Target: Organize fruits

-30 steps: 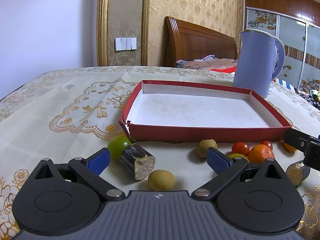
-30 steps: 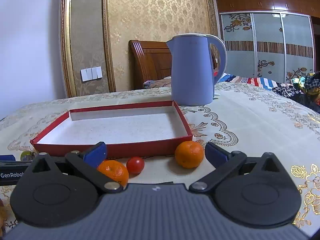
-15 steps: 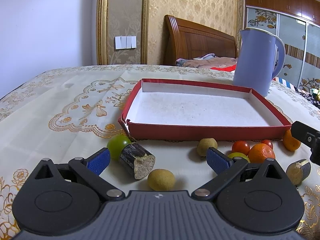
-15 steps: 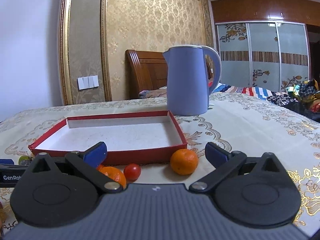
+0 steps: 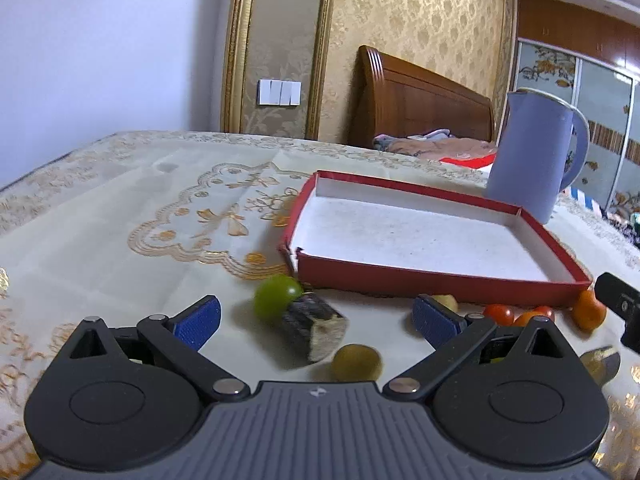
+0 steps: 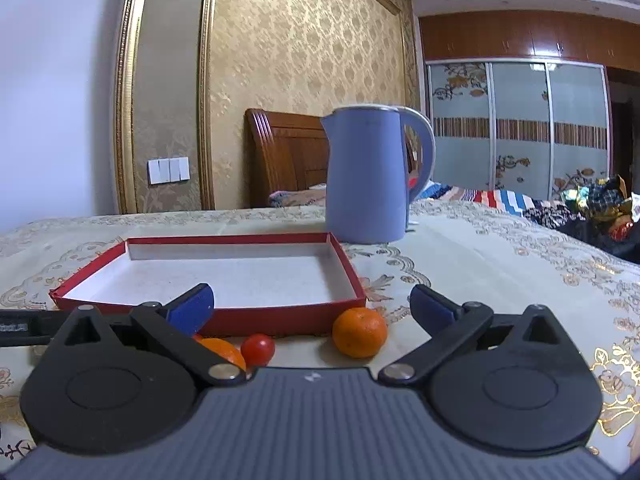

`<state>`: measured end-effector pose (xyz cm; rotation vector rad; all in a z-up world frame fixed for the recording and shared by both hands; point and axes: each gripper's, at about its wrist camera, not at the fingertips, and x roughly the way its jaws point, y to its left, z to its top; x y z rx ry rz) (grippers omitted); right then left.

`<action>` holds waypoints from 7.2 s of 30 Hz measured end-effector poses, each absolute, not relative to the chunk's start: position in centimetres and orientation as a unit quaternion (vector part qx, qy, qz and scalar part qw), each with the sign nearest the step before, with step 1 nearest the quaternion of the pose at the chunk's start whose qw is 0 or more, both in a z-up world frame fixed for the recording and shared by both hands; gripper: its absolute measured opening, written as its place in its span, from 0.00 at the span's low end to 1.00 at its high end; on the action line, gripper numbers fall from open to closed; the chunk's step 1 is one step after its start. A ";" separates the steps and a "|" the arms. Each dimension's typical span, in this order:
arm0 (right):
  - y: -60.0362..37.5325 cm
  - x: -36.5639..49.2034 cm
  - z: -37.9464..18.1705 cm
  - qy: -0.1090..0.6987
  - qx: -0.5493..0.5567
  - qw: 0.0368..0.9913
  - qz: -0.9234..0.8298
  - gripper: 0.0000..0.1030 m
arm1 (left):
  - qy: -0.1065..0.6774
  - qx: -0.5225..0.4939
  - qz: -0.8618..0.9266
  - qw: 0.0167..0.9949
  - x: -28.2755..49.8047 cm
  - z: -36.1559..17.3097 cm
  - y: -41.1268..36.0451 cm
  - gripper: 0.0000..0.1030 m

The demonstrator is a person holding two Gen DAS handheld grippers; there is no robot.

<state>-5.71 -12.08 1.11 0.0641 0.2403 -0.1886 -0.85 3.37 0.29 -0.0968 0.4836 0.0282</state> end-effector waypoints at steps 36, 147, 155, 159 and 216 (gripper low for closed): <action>-19.6 -5.8 1.2 0.151 0.091 0.978 -0.109 1.00 | 0.296 -0.005 -0.079 0.952 -0.8 -0.4 -0.3 0.99; -14.9 11.7 1.5 0.276 0.003 0.961 -0.026 0.31 | 0.301 0.002 -0.017 0.953 13.1 1.6 -0.4 0.25; -14.6 14.0 0.6 0.294 0.001 0.955 -0.022 0.31 | 0.316 0.003 -0.015 0.949 14.6 0.6 -0.4 0.25; -14.6 14.4 0.2 0.303 0.003 0.953 -0.021 0.31 | 0.327 0.004 -0.016 0.945 15.3 0.1 -0.6 0.25; -14.1 8.1 1.1 0.180 -0.008 0.981 -0.065 0.92 | 0.223 0.007 -0.015 0.975 8.4 1.2 0.4 0.71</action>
